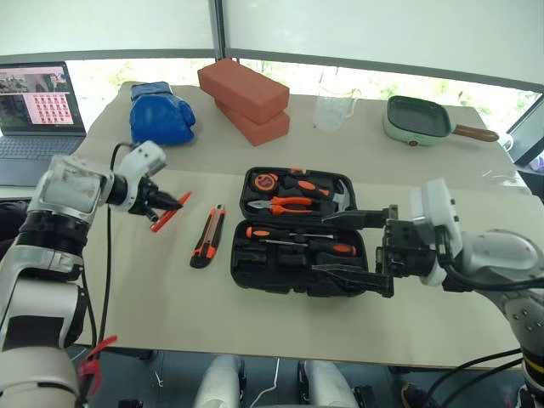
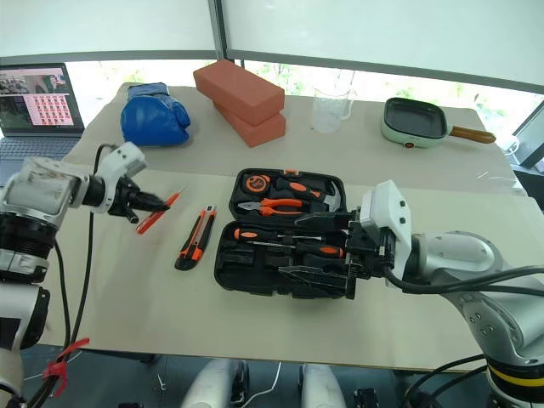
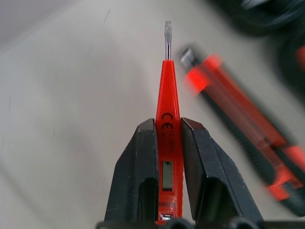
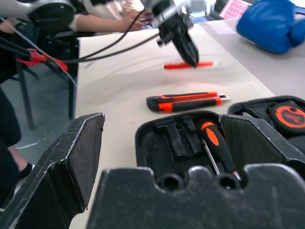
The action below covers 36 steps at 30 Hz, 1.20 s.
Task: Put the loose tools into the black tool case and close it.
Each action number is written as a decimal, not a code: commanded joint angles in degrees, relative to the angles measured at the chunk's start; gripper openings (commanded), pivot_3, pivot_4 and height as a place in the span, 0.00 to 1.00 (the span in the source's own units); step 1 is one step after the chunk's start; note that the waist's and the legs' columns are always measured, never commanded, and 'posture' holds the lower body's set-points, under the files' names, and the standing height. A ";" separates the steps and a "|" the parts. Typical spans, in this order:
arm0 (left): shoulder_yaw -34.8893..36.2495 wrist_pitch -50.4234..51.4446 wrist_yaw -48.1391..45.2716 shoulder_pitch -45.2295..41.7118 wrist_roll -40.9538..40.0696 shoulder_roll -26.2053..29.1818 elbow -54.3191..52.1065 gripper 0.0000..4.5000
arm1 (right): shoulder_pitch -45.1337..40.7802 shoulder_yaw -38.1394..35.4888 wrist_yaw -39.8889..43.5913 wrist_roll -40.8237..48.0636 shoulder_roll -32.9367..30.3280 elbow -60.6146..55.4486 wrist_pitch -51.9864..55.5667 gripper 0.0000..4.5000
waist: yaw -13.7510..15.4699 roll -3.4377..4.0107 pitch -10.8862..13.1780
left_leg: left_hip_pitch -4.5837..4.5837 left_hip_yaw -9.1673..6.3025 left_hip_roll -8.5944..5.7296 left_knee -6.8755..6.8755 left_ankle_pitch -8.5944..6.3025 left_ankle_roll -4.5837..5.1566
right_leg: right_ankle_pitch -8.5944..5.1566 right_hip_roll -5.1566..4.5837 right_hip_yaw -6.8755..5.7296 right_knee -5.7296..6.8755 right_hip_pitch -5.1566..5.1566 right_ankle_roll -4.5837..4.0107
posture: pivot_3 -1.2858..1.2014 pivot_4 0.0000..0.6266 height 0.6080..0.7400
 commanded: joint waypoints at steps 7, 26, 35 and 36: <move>-12.53 -2.52 -5.12 -1.90 0.38 -8.30 -18.00 0.06 | 3.71 -4.19 -4.52 2.49 -1.03 -4.16 -0.07 1.00 | -0.63 0.01 0.00 | 0.14 0.02 -0.06 0.12 -0.03 0.05 | -0.02 0.16 0.22 -0.08 0.04 0.06 | 0.52 0.24 0.99; -21.95 -8.30 -5.13 -3.54 9.56 -21.03 -6.41 0.06 | 7.87 -7.04 -13.11 6.75 -1.45 -8.19 -0.47 1.00 | -0.32 0.01 0.00 | 0.12 -0.01 -0.10 0.24 -0.04 0.07 | -0.03 0.17 0.30 -0.07 0.09 0.06 | 0.52 0.24 0.99; -24.86 -7.69 -7.14 -1.97 13.71 -17.90 -7.28 0.06 | 7.92 -7.12 -15.04 7.63 -1.94 -7.78 -0.71 1.00 | -0.54 0.03 -0.02 | 0.16 -0.02 -0.06 0.23 -0.04 0.08 | -0.03 0.21 0.33 -0.05 0.08 0.06 | 0.52 0.24 0.99; -24.92 -7.18 -7.27 -1.97 13.91 -17.79 -7.34 0.06 | 7.88 -6.96 -15.22 7.65 -1.89 -7.76 -0.76 1.00 | -0.58 0.04 -0.02 | 0.18 -0.02 -0.05 0.22 -0.04 0.08 | -0.03 0.21 0.33 -0.04 0.09 0.06 | 0.52 0.24 0.99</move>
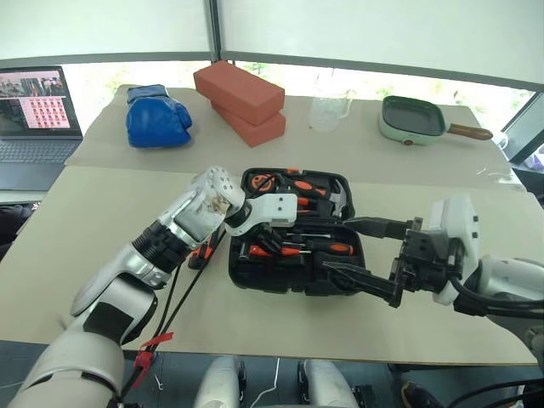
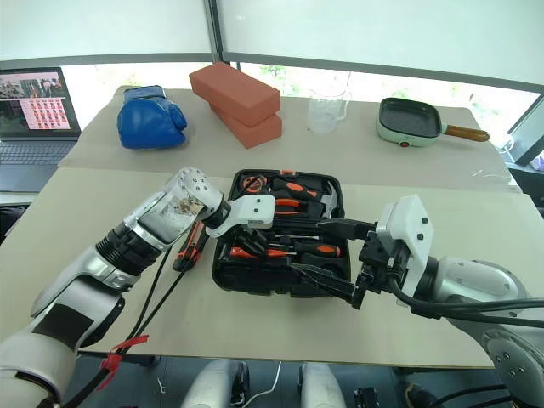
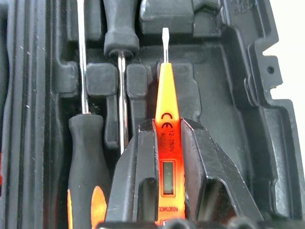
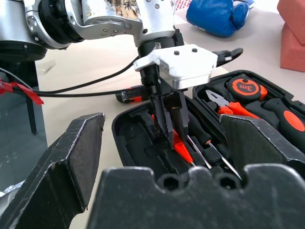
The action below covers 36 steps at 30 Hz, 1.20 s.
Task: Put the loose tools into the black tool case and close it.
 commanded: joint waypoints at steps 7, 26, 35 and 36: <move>-1.60 2.66 -0.56 0.72 2.41 1.31 -0.48 0.06 | -0.78 -0.48 -0.72 0.25 -0.14 -0.84 -1.24 1.00 | -0.21 0.03 -0.01 | 0.02 0.00 0.01 0.00 0.00 0.00 | 0.00 0.01 0.03 0.04 0.00 0.00 | 0.52 0.24 0.99; 21.70 6.08 -1.31 8.41 -15.71 8.08 -10.88 0.42 | 0.06 0.39 2.63 -1.88 -0.31 1.46 -1.44 1.00 | -0.03 0.08 -0.05 | 0.02 0.00 0.01 0.03 0.00 0.00 | 0.00 -0.02 0.02 0.05 0.00 0.01 | 0.52 0.24 0.99; 21.99 -12.24 6.00 18.00 -13.34 2.64 -5.91 0.01 | 0.19 -0.18 4.49 -2.98 -0.50 2.72 -1.24 1.00 | 0.36 0.07 -0.04 | -0.01 0.01 -0.01 0.11 0.00 0.00 | 0.02 -0.05 0.02 0.05 0.04 0.03 | 0.52 0.24 0.99; 21.97 -12.59 6.70 17.97 -13.08 2.11 -5.36 0.01 | 0.21 -0.29 4.59 -2.97 -0.51 2.82 -1.19 1.00 | 0.36 0.08 -0.04 | -0.03 0.00 -0.01 0.12 0.00 0.00 | 0.02 -0.04 0.01 0.04 0.03 0.03 | 0.52 0.24 0.99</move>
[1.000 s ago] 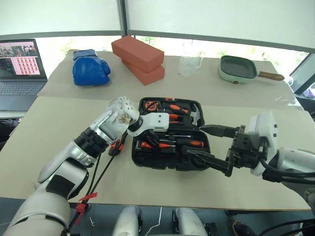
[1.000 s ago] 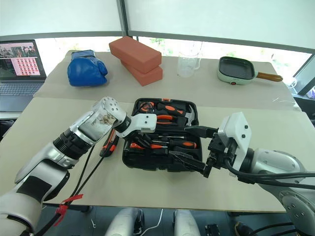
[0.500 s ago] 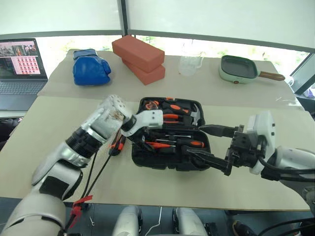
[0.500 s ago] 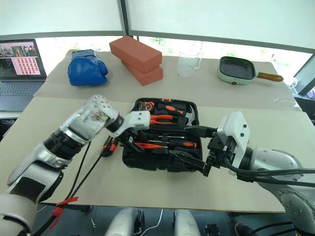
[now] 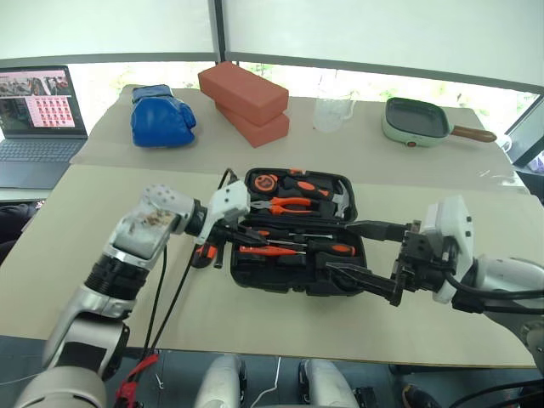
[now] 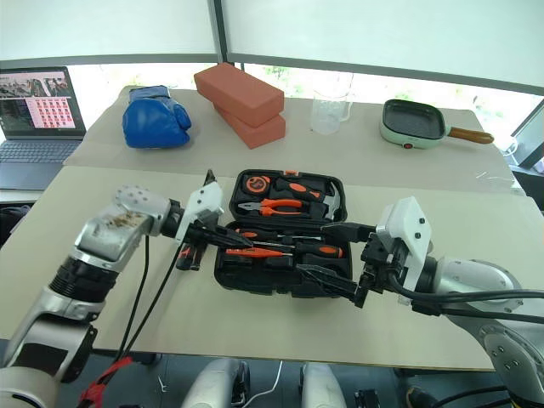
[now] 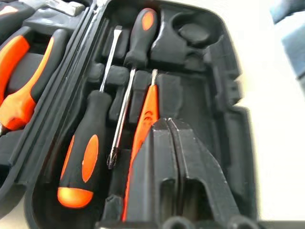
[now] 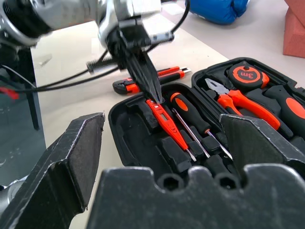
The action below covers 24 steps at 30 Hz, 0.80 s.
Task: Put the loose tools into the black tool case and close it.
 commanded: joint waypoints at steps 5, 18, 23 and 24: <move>-0.71 -5.59 4.08 -0.75 2.66 -1.96 3.32 0.01 | 0.00 -1.97 0.61 0.43 -0.61 -0.52 -0.76 1.00 | -0.18 0.01 0.00 | 0.03 0.00 0.00 -0.01 0.00 0.00 | 0.00 0.01 0.01 0.01 0.01 0.00 | 0.52 0.24 0.99; -4.81 -13.76 4.91 2.22 8.08 -1.96 9.28 0.01 | -0.68 -1.21 -0.29 0.79 0.04 0.18 -0.63 1.00 | -0.11 0.03 -0.07 | 0.08 0.00 0.00 -0.01 0.00 0.01 | 0.00 0.00 0.01 0.00 0.09 0.00 | 0.52 0.24 0.99; -4.69 -14.87 4.92 1.92 8.63 -1.68 11.94 0.01 | -0.86 -0.87 -0.53 0.93 0.10 0.06 -0.63 1.00 | -0.18 0.03 -0.20 | 0.17 0.00 0.02 -0.01 0.00 0.00 | 0.00 0.00 0.02 0.01 0.17 0.00 | 0.52 0.24 0.99; -4.77 -14.74 4.85 1.90 8.72 -1.58 12.27 0.01 | -0.89 -0.81 -0.49 0.92 0.10 0.09 -0.66 1.00 | -0.19 0.02 -0.23 | 0.20 0.01 0.02 -0.01 0.00 0.00 | 0.00 0.00 0.02 0.02 0.19 0.00 | 0.52 0.24 0.99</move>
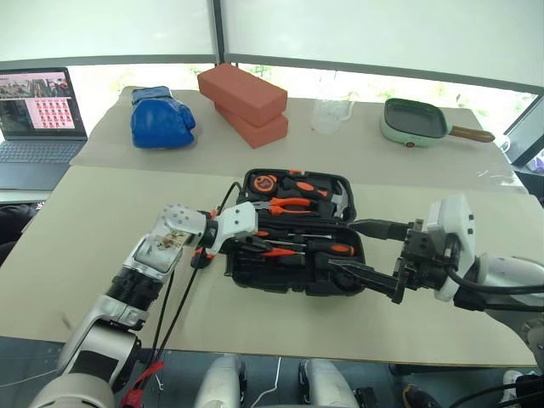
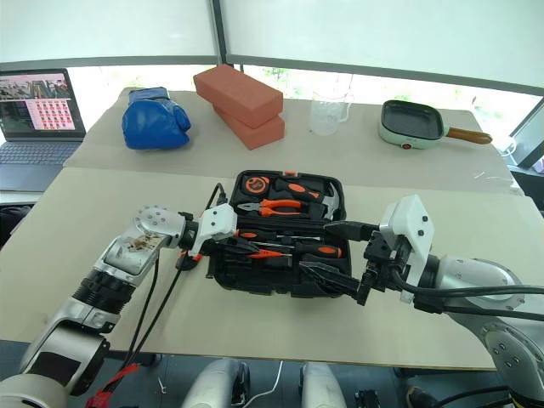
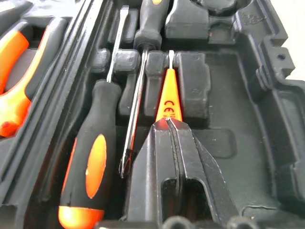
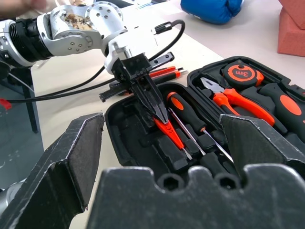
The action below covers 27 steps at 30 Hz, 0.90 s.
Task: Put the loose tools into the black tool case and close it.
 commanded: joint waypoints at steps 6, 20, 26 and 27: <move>0.50 3.09 -0.41 2.05 0.08 1.62 -0.04 0.01 | -0.90 0.07 0.46 -0.05 0.14 -0.27 -1.03 1.00 | -0.04 0.02 -0.09 | 0.14 0.01 0.01 -0.01 0.00 0.00 | 0.00 0.00 0.02 0.01 0.10 0.00 | 0.52 0.24 0.99; 41.13 40.45 13.43 21.08 -22.31 16.70 -28.78 0.80 | -11.07 11.11 10.86 -10.67 1.48 9.11 -6.72 1.00 | -1.83 0.04 -0.04 | 0.17 0.10 0.14 -0.28 0.00 -0.01 | -0.02 -0.01 0.16 0.03 -0.13 -0.02 | 0.52 0.24 0.99; 51.33 45.33 20.71 41.47 -20.10 17.45 -38.71 0.98 | -16.05 16.18 17.09 -13.25 3.17 14.33 -8.09 1.00 | -1.25 -0.08 0.02 | 0.25 0.18 0.17 -0.43 0.02 -0.06 | -0.04 -0.10 0.12 0.00 -0.12 -0.07 | 0.52 0.24 0.99; 51.21 47.12 22.00 40.79 -21.36 17.37 -39.89 0.98 | -16.43 16.49 17.69 -13.49 3.41 14.64 -8.14 1.00 | -0.70 -0.11 0.04 | 0.25 0.16 0.19 -0.43 0.03 -0.08 | -0.04 -0.12 0.08 0.00 -0.10 -0.09 | 0.52 0.24 0.99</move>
